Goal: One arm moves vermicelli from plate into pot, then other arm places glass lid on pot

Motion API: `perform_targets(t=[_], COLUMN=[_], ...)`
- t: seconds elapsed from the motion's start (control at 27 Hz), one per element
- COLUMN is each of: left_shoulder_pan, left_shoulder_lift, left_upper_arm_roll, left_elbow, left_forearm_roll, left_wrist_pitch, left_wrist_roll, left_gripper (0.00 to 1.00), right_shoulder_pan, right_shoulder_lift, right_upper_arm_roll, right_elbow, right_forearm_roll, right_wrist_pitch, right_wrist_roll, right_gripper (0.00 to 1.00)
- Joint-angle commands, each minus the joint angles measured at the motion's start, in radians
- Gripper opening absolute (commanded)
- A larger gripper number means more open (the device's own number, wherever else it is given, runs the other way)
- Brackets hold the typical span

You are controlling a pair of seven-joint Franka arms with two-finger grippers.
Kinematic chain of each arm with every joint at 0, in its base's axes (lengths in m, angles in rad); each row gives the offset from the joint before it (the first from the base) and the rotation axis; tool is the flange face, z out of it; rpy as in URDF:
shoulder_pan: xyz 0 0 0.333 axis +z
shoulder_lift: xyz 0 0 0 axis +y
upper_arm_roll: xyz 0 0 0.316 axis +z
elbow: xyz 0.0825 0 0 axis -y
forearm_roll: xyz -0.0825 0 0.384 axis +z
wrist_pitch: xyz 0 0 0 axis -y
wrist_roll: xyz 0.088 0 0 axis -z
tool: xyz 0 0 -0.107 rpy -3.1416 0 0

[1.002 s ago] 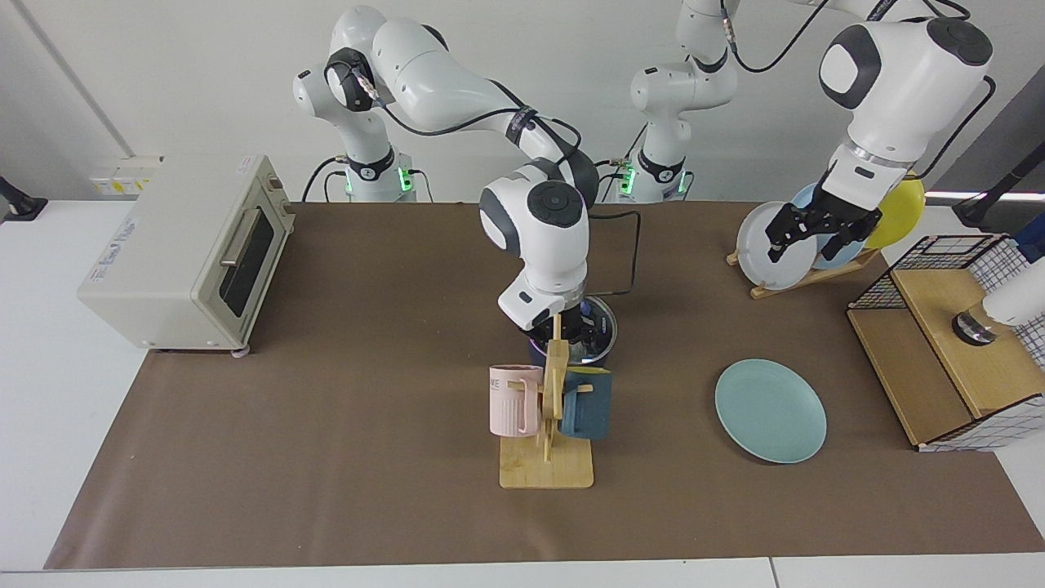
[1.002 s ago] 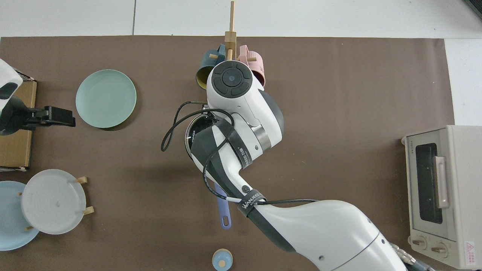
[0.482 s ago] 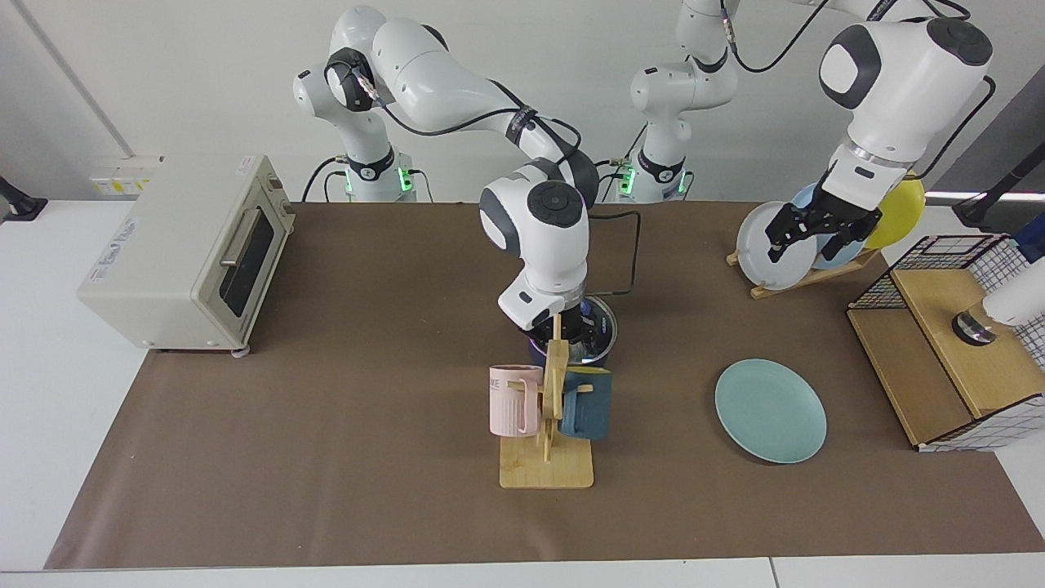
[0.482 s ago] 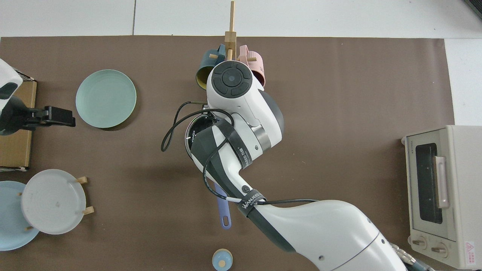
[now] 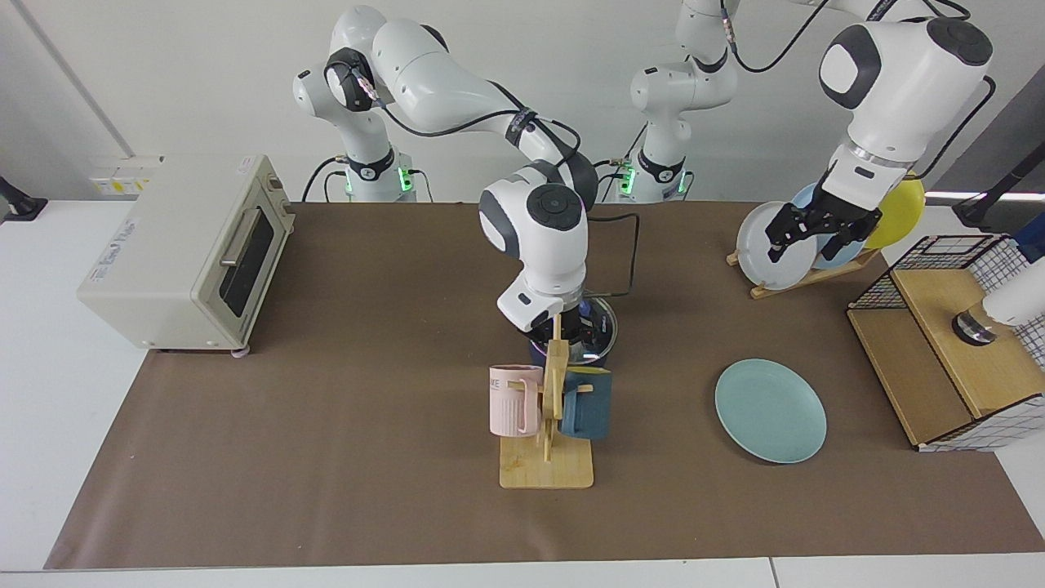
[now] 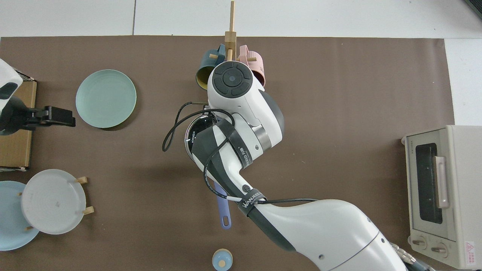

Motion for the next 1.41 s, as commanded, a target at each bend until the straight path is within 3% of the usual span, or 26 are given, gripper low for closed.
perform_targets(t=[0.0,0.04,0.07,0.52,0.74,1.0,1.37], left_shoulder_pan=[-0.007,-0.007,-0.007,-0.007,-0.007,-0.007,-0.007], left_shoulder_lift=[-0.011,-0.011,-0.011,-0.011,-0.011,-0.012,-0.011], left_upper_arm_roll=[0.006,0.006,0.006,0.006,0.006,0.006,0.006], left_elbow=[-0.003,-0.003,-0.003,-0.003,-0.003,-0.003,-0.003], left_forearm_roll=[-0.002,-0.002,-0.002,-0.002,-0.002,-0.002,-0.002], left_wrist_pitch=[-0.007,-0.007,-0.007,-0.007,-0.009,-0.009,-0.007], left_wrist_roll=[0.006,0.006,0.006,0.006,0.006,0.006,0.006], left_gripper=[1.00,1.00,1.00,1.00,1.00,1.00,1.00], right_shoulder_pan=[-0.011,-0.012,-0.014,-0.034,-0.078,-0.159,-0.357], right_shoulder_lift=[-0.020,-0.023,-0.028,-0.210,-0.333,-0.486,-0.732], right_upper_arm_roll=[0.004,0.004,0.003,0.007,0.003,0.001,0.003], right_elbow=[-0.022,-0.020,-0.020,-0.029,-0.058,-0.225,-0.548], right_forearm_roll=[0.009,0.008,0.006,0.020,0.009,0.003,-0.060], right_wrist_pitch=[-0.031,-0.034,-0.034,-0.114,-0.264,-0.339,-0.292], right_wrist_roll=[-0.030,-0.032,-0.032,-0.030,-0.068,-0.183,-0.449], right_gripper=[0.40,0.78,1.00,1.00,1.00,1.00,1.00])
